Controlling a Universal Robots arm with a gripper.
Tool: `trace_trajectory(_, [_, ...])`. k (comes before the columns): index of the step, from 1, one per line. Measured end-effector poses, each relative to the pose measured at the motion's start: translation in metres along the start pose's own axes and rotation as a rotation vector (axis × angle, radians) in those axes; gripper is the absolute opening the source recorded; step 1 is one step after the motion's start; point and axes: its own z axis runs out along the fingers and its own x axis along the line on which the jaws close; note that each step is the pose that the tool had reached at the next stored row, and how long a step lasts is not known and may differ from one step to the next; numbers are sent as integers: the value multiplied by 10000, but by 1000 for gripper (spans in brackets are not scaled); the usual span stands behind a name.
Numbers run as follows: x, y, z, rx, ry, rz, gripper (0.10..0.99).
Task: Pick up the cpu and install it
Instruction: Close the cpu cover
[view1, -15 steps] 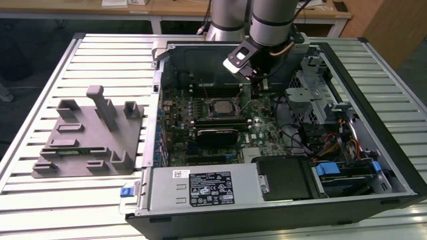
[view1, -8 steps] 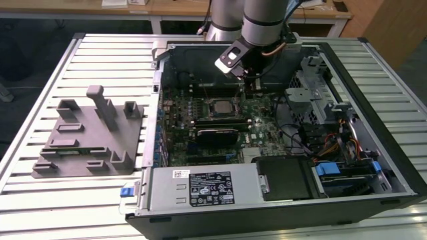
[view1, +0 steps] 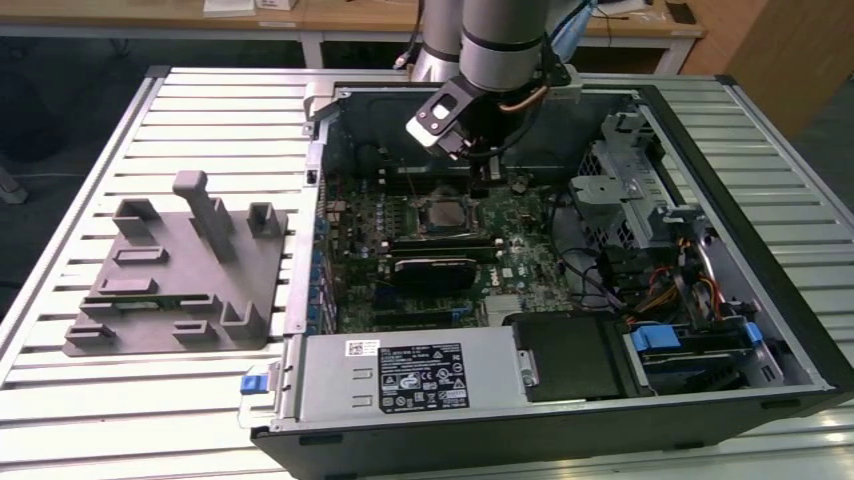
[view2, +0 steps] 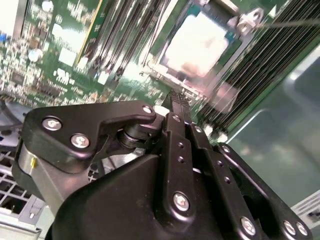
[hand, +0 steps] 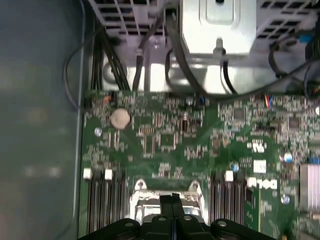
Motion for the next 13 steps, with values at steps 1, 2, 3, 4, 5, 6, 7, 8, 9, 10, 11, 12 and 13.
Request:
trace_trajectory(1, [1, -37, -2, 0, 0, 0, 106])
trace_trajectory(2, [1, -76, -3, -1, 0, 1, 106])
trace_trajectory(3, [2, -110, -5, -1, 0, 0, 106])
trace_trajectory(4, [3, -145, -6, -1, 1, 0, 106])
trace_trajectory(5, [3, -179, -7, -2, 0, 1, 106])
trace_trajectory(6, [4, -211, -8, -2, 1, 0, 106])
trace_trajectory(7, [4, -240, -10, -2, 0, 0, 106])
trace_trajectory(8, [5, -265, -11, -2, 1, 1, 106])
trace_trajectory(9, [5, -286, -11, -3, 1, 2, 106])
trace_trajectory(10, [6, -297, -11, -3, 2, 1, 106])
trace_trajectory(11, [6, -299, -11, -3, 1, 1, 106])
trace_trajectory(12, [6, -299, -11, -2, 0, 1, 106])
trace_trajectory(13, [6, -300, -12, -1, -1, 0, 106])
